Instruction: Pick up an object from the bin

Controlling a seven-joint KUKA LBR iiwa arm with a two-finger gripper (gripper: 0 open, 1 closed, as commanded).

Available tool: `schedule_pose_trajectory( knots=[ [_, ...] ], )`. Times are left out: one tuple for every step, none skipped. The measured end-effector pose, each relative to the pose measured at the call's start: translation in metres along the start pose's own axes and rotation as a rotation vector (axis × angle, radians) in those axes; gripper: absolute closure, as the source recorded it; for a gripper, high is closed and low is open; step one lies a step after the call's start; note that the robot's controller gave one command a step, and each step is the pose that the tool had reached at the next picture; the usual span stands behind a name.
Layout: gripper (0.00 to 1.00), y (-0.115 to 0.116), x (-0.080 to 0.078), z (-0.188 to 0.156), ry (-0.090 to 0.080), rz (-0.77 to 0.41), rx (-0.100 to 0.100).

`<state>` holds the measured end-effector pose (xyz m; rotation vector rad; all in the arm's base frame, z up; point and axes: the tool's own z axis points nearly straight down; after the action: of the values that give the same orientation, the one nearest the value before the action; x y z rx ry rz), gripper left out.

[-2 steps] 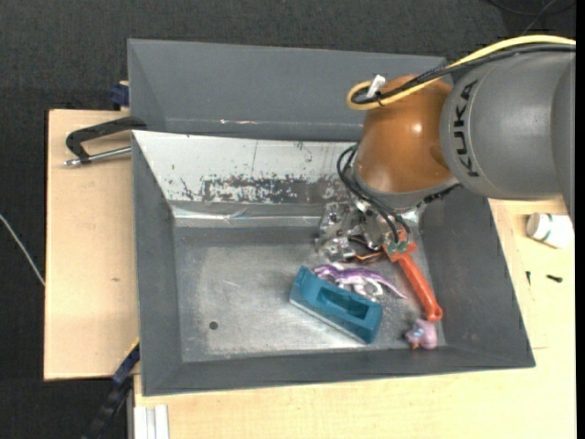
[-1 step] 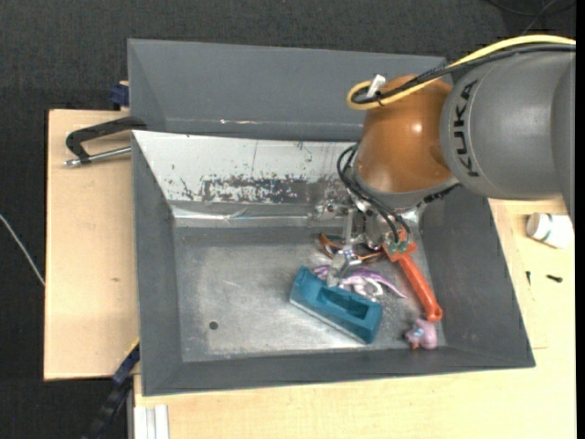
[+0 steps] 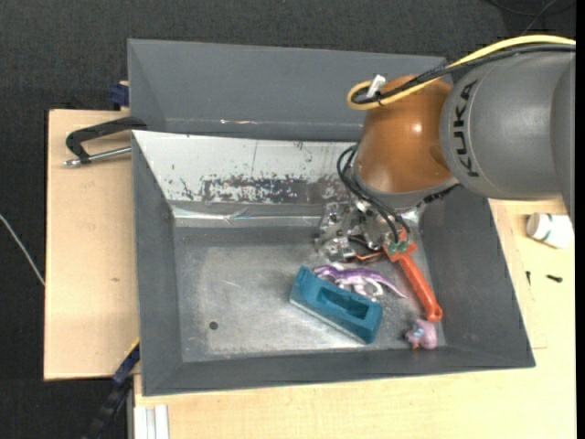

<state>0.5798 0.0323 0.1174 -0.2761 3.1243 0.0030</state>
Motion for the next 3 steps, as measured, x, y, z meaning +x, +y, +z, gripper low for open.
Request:
schedule_pose_trajectory(
  knots=[
    [0.0, 0.0, 0.0, 0.0, -0.001, 0.0, 0.0],
    [0.0, 0.0, 0.0, 0.0, 0.0, 0.0, 0.0],
    [0.0, 0.026, -0.016, 0.003, 0.005, 0.04, 0.008]
  ],
)
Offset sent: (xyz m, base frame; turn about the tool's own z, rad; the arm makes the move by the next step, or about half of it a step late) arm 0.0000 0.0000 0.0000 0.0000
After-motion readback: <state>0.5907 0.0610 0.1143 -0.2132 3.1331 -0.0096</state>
